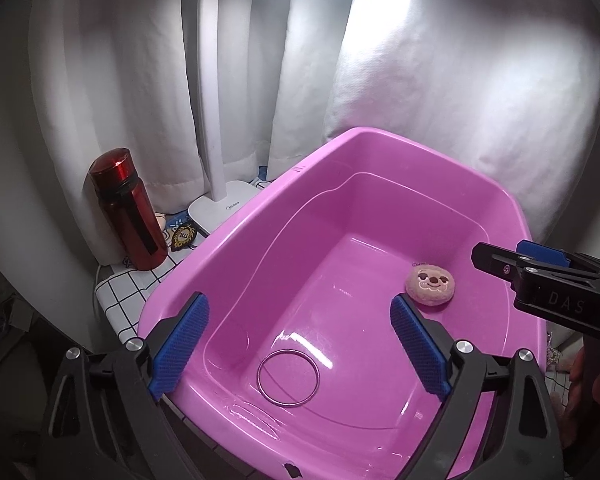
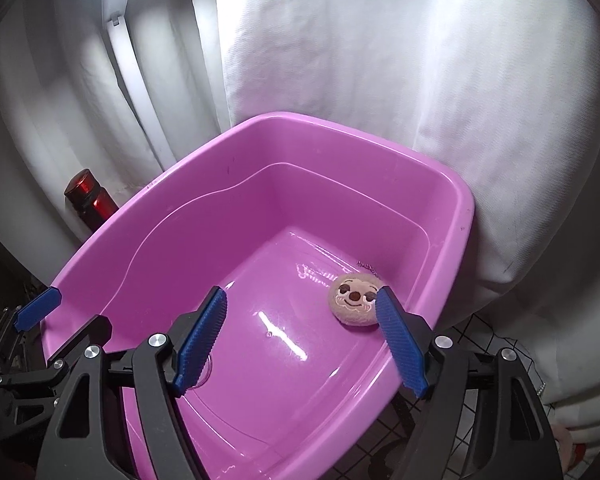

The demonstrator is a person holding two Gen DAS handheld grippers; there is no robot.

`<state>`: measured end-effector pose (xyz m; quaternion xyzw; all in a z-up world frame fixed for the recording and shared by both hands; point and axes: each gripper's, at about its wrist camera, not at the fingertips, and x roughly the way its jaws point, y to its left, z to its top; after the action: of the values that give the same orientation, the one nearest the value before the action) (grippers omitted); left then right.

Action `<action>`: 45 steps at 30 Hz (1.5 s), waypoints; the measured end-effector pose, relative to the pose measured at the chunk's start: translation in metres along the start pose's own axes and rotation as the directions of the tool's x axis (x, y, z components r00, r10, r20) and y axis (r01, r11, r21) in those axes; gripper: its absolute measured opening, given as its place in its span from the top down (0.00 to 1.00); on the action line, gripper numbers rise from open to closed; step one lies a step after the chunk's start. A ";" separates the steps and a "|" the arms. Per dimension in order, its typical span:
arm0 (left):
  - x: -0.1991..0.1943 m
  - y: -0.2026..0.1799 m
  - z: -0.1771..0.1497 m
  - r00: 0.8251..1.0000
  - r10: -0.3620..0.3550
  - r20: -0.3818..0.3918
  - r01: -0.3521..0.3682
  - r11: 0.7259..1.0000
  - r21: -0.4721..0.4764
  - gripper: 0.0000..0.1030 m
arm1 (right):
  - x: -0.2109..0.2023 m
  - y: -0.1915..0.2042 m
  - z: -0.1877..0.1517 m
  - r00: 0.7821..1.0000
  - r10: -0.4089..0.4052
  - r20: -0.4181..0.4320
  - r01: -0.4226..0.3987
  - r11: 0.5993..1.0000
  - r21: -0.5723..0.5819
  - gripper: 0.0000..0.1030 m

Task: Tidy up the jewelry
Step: 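Open both tools over the pink tub and withdraw toward the table, then grasp the strawberry headband with the right tool while the left tool grasps the black bow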

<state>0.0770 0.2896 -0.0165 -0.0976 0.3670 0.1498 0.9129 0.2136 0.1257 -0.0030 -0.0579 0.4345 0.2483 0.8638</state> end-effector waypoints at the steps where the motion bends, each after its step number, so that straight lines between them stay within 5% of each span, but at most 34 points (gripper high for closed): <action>1: -0.001 0.000 0.000 1.000 0.001 0.001 -0.001 1.000 0.001 0.12 | -0.001 0.000 0.000 1.000 -0.001 0.001 0.001 1.000 0.001 0.29; 23: -0.058 -0.016 -0.017 0.998 -0.002 0.064 0.000 0.999 0.033 0.07 | -0.080 -0.020 -0.047 0.994 0.017 0.105 -0.025 0.997 0.074 0.29; 32: -0.093 -0.059 -0.032 0.989 -0.122 0.080 0.115 0.990 0.085 0.07 | -0.140 -0.074 -0.123 0.990 -0.054 0.129 0.028 0.980 0.197 0.29; 38: -0.121 -0.104 -0.049 0.962 -0.256 0.091 0.242 0.961 0.135 0.06 | -0.192 -0.132 -0.189 0.977 -0.183 0.110 0.139 0.935 0.327 0.29; 45: -0.126 -0.168 -0.084 0.935 -0.354 0.009 0.345 0.915 0.212 0.06 | -0.240 -0.186 -0.258 0.949 -0.306 0.074 0.245 0.863 0.441 0.29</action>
<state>-0.0051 0.0829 0.0232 -0.0627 0.3355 -0.0523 0.9385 -0.0030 -0.2084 0.0039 0.0886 0.4032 0.0244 0.9105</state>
